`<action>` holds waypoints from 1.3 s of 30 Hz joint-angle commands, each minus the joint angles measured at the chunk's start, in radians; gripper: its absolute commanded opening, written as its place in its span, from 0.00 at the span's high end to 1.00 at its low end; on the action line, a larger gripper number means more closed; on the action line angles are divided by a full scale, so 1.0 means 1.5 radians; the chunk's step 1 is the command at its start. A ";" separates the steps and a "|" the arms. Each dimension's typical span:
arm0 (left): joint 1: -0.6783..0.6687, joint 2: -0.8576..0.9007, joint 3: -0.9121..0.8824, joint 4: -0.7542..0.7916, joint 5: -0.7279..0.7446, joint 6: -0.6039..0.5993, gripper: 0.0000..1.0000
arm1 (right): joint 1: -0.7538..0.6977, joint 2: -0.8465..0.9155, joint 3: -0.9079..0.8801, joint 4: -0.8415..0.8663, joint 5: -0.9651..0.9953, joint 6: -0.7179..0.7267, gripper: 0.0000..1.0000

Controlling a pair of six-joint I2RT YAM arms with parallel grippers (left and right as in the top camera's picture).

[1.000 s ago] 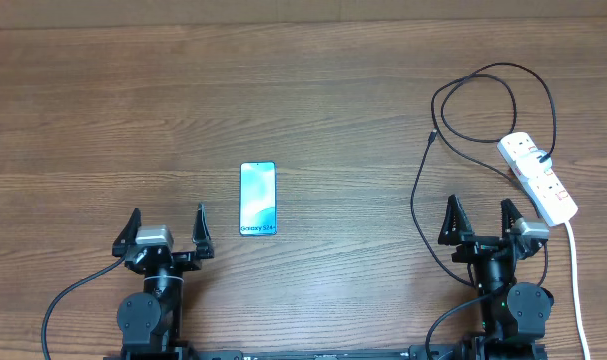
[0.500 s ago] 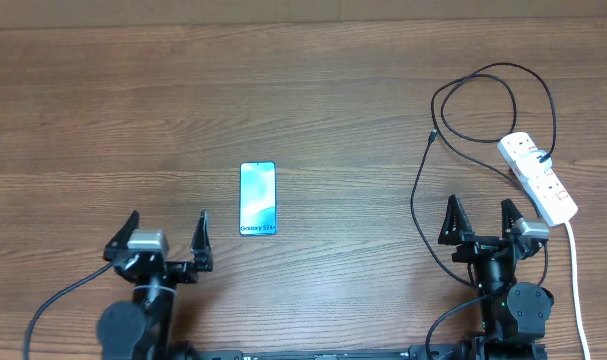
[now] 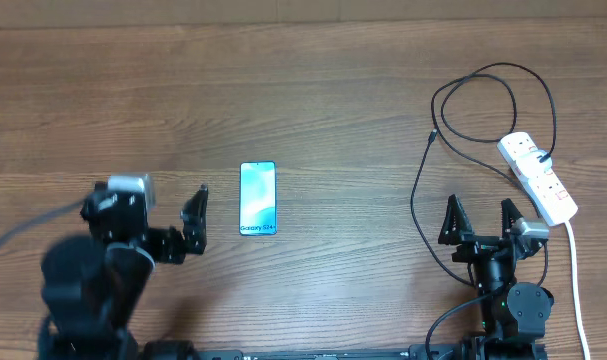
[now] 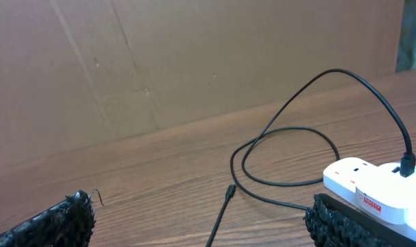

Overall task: Plug charger to phone and switch on socket
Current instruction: 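Move the left gripper over the smartphone and lower onto it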

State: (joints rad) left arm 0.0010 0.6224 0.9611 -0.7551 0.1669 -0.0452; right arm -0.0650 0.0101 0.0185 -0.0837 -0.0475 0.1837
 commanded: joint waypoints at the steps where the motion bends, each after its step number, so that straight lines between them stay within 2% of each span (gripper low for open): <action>1: 0.003 0.131 0.139 -0.087 0.042 -0.030 0.00 | -0.002 -0.005 -0.007 0.002 0.003 -0.001 0.00; 6: -0.003 0.267 0.261 -0.212 0.041 -0.102 0.00 | -0.002 -0.005 -0.007 0.002 0.003 -0.001 0.00; 9: -0.042 0.349 0.308 -0.257 0.035 -0.111 0.00 | -0.002 -0.005 -0.007 0.002 0.003 -0.001 0.00; 14: -0.140 0.432 0.322 -0.300 -0.101 -0.199 0.00 | -0.002 -0.005 -0.007 0.002 0.003 -0.001 0.00; 18: -0.216 0.490 0.322 -0.305 -0.157 -0.219 0.01 | -0.002 -0.005 -0.007 0.002 0.003 -0.001 0.00; 22: -0.249 0.547 0.321 -0.271 -0.152 -0.219 0.00 | -0.002 -0.005 -0.007 0.002 0.003 -0.001 0.00; 32: -0.253 0.709 0.321 -0.259 -0.128 -0.220 0.00 | -0.002 -0.005 -0.007 0.002 0.003 -0.001 0.00; 39: -0.253 0.808 0.321 -0.253 -0.129 -0.261 0.00 | -0.002 -0.005 -0.007 0.002 0.003 -0.001 0.00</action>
State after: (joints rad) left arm -0.3748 1.7874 1.4223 -1.1339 -0.0200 -0.3862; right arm -0.0650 0.0101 0.0185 -0.0830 -0.0475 0.1833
